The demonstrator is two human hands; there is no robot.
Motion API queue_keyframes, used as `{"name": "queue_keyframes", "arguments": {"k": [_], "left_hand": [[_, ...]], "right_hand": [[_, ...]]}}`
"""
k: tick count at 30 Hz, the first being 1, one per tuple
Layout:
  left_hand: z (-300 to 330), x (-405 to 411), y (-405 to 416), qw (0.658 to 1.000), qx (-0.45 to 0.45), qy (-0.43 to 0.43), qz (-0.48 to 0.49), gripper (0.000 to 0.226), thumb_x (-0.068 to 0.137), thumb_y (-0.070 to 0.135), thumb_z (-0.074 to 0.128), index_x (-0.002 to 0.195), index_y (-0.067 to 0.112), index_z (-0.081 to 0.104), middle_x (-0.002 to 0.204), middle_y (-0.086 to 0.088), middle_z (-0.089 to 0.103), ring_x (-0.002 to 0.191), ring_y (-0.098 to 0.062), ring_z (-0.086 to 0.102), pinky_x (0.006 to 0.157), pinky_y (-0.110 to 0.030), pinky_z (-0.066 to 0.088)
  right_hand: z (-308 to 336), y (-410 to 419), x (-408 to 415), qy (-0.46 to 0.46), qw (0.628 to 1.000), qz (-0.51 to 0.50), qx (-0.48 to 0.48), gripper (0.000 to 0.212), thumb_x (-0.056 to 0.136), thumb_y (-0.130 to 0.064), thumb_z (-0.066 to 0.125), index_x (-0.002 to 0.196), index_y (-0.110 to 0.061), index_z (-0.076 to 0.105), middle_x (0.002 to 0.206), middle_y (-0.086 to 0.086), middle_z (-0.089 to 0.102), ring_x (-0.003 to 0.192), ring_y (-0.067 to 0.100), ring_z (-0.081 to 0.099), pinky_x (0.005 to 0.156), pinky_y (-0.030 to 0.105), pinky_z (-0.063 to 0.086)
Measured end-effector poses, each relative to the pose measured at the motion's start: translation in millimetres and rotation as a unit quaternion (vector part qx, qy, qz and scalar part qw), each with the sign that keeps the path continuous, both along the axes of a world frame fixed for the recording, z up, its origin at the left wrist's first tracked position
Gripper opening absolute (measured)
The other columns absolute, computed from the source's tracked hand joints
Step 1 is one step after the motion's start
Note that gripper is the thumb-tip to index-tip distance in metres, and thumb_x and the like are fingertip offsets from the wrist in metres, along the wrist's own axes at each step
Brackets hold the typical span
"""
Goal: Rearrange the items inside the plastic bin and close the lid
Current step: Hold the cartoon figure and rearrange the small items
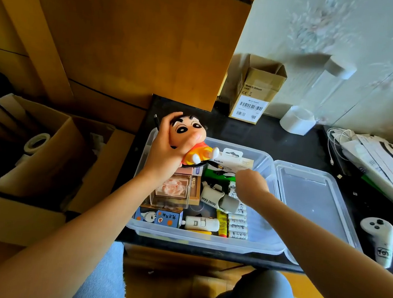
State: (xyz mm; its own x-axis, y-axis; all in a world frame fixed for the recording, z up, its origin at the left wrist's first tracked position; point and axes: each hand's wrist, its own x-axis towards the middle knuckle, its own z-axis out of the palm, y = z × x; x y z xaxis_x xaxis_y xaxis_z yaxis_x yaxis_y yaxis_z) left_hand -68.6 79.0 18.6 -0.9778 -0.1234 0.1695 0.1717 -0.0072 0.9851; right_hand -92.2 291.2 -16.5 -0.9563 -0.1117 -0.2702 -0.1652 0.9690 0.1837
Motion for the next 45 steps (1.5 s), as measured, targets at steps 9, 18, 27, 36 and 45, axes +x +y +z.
{"name": "queue_keyframes", "arguments": {"k": [9,18,27,36,45], "left_hand": [[-1,-1,0,1.0,-0.005,-0.006,0.001,0.063,0.08,0.039,0.063,0.135,0.022,0.038,0.126,0.0,0.048,0.105,-0.012,0.057,0.07,-0.013,0.052],[-1,-1,0,1.0,-0.009,-0.003,0.001,0.067,0.076,0.045,0.061,0.134,0.022,0.038,0.127,-0.002,0.049,0.107,-0.015,0.056,0.072,-0.015,0.053],[-2,-1,0,1.0,-0.013,-0.007,-0.002,0.068,0.075,0.045,0.061,0.135,0.022,0.037,0.129,-0.004,0.049,0.111,-0.019,0.056,0.077,-0.024,0.056],[-3,-4,-3,1.0,0.024,-0.013,0.014,0.056,0.076,0.043,0.067,0.125,0.03,0.042,0.114,0.013,0.054,0.102,-0.007,0.06,0.07,-0.015,0.052],[-1,-2,-1,1.0,0.003,-0.015,0.005,0.059,0.077,0.043,0.066,0.128,0.026,0.042,0.116,0.009,0.055,0.104,-0.007,0.059,0.08,-0.023,0.054]], "right_hand": [[6,-41,40,-0.258,0.942,0.1,-0.191,0.03,0.094,-0.025,0.053,0.116,-0.007,0.064,0.121,0.012,0.063,0.114,0.021,0.059,0.099,0.029,0.043],[-13,-46,45,-0.283,0.945,0.136,-0.087,0.061,0.092,-0.053,0.046,0.134,-0.01,0.044,0.13,0.011,0.053,0.116,0.027,0.05,0.091,0.033,0.041],[-5,-42,43,-0.335,0.925,0.093,-0.151,0.055,0.094,-0.052,0.041,0.124,-0.007,0.048,0.103,0.013,0.066,0.078,0.019,0.06,0.068,0.026,0.049],[17,-17,36,-0.328,0.907,0.112,-0.239,0.044,0.094,-0.047,0.043,0.112,-0.01,0.057,0.092,-0.002,0.056,0.068,0.004,0.049,0.047,0.001,0.037],[42,11,30,-0.295,0.869,0.06,-0.393,0.012,0.09,-0.045,0.052,0.095,-0.036,0.059,0.09,-0.009,0.061,0.083,0.012,0.058,0.078,0.027,0.05]]}}
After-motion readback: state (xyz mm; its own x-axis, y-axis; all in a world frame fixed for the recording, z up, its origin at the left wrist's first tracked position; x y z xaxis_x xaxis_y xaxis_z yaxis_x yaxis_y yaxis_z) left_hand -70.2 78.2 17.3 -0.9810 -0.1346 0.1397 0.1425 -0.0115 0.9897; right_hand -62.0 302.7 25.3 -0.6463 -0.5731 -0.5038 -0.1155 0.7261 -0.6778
